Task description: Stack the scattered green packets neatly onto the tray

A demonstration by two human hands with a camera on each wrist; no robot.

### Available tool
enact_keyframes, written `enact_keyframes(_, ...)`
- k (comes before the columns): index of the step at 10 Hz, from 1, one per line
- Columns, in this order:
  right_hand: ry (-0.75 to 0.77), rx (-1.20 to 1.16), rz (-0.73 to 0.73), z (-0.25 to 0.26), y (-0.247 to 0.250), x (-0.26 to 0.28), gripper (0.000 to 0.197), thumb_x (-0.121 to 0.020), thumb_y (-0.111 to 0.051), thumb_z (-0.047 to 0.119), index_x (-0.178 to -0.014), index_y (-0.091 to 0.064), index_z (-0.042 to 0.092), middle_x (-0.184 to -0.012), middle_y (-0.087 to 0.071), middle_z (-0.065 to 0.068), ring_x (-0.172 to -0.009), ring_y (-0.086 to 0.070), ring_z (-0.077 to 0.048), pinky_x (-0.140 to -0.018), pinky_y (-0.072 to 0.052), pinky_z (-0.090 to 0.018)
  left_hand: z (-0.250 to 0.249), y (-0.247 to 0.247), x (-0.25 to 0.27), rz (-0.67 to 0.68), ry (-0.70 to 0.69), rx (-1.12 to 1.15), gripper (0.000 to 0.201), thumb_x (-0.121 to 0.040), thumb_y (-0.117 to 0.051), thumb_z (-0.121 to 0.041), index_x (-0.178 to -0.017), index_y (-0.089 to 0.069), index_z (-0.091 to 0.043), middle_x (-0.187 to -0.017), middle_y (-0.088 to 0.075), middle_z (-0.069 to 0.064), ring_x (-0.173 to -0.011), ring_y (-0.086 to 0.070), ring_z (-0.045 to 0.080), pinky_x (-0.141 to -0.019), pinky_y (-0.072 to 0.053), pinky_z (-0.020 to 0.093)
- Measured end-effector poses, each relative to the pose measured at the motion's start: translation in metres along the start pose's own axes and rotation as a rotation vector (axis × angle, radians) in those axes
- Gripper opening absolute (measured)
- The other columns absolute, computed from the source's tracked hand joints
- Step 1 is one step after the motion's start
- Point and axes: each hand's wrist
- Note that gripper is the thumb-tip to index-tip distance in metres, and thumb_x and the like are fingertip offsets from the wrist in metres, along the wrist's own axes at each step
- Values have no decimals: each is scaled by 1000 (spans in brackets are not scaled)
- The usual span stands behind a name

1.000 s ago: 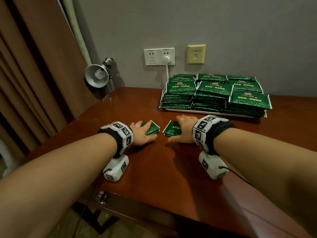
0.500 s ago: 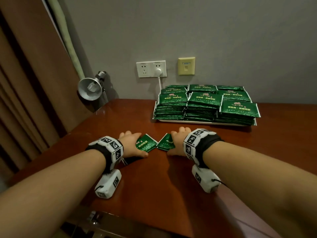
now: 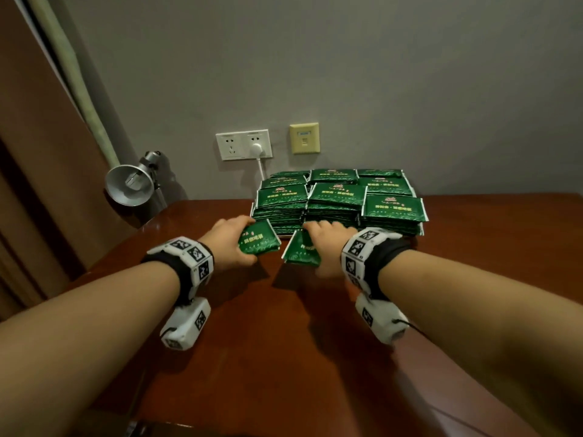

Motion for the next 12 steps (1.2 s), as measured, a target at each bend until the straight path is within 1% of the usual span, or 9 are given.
enact_keyframes(1, -43, -44, -106, -31, 20, -4, 88, -76, -77, 33, -145, -25, 16, -139, -44, -7, -125, -41, -31, -95, -42, -43, -25, 17, -26, -40, -52, -9, 80, -71, -79, -25, -140, -40, -23, -120, -58, 2, -106, -57, 18, -86, -54, 34)
enact_keyframes(2, -106, -78, -168, -65, 35, -15, 85, -76, -77, 31, -144, -27, 15, -138, -46, -8, -124, -41, -33, -94, -43, -43, -52, 28, -58, -43, -102, -70, 78, -75, -77, -20, -142, -38, -15, -128, -54, 7, -104, -58, 22, -77, -49, 28)
enact_keyframes(4, -234, -74, -209, -137, 70, -47, 75, -74, -77, 41, -134, -39, 17, -129, -54, -9, -115, -47, -35, -93, -46, -46, -89, 34, -123, 7, -143, -174, 79, -76, -78, -23, -143, -36, -14, -136, -51, 9, -119, -52, 26, -99, -46, 35)
enact_keyframes(5, -272, -34, -178, -163, 79, -66, 84, -67, -83, 42, -135, -41, 16, -127, -58, -8, -112, -53, -33, -98, -44, -44, -92, 30, -149, 36, -142, -229, 79, -76, -78, -23, -143, -38, -14, -138, -52, 8, -122, -51, 26, -102, -45, 36)
enact_keyframes(6, -268, -21, -110, -178, 77, -84, 79, -72, -82, 29, -138, -42, 12, -128, -58, -9, -113, -56, -30, -97, -45, -38, -90, 26, -168, 72, -126, -272, 81, -75, -78, -22, -144, -37, -16, -138, -51, 8, -123, -50, 26, -102, -45, 39)
enact_keyframes(7, -237, -4, -45, -190, 74, -101, 76, -76, -80, 26, -141, -42, 16, -130, -57, -7, -115, -55, -28, -97, -46, -37, -87, 25, -182, 97, -107, -306, 80, -77, -76, -17, -145, -35, -17, -137, -51, 8, -122, -50, 26, -101, -46, 39)
enact_keyframes(10, -192, 43, 18, -193, 76, -113, 91, -76, -81, 30, -150, -29, 18, -147, -43, -8, -128, -48, -30, -102, -44, -39, -87, 27, -183, 146, -56, -345, 91, -79, -66, 0, -154, -18, -22, -150, -38, 10, -130, -44, 29, -102, -46, 39)
enact_keyframes(11, -185, 40, -28, -189, 78, -103, 87, -79, -78, 28, -150, -29, 19, -147, -44, -8, -128, -48, -30, -101, -43, -37, -93, 27, -172, 99, -42, -350, 90, -79, -66, -4, -153, -20, -23, -149, -37, 12, -135, -35, 33, -108, -39, 46)
enact_keyframes(12, -179, 49, -61, -177, 80, -85, 78, -85, -73, 27, -150, -30, 21, -144, -48, -6, -125, -48, -30, -101, -41, -37, -102, 23, -154, 53, -49, -329, 81, -82, -66, -12, -151, -25, -24, -144, -38, 13, -134, -32, 34, -107, -35, 47)
Point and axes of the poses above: each hand's wrist, its own x-axis away from the middle knuckle, its own y-axis out of the back of the hand, z = x × y
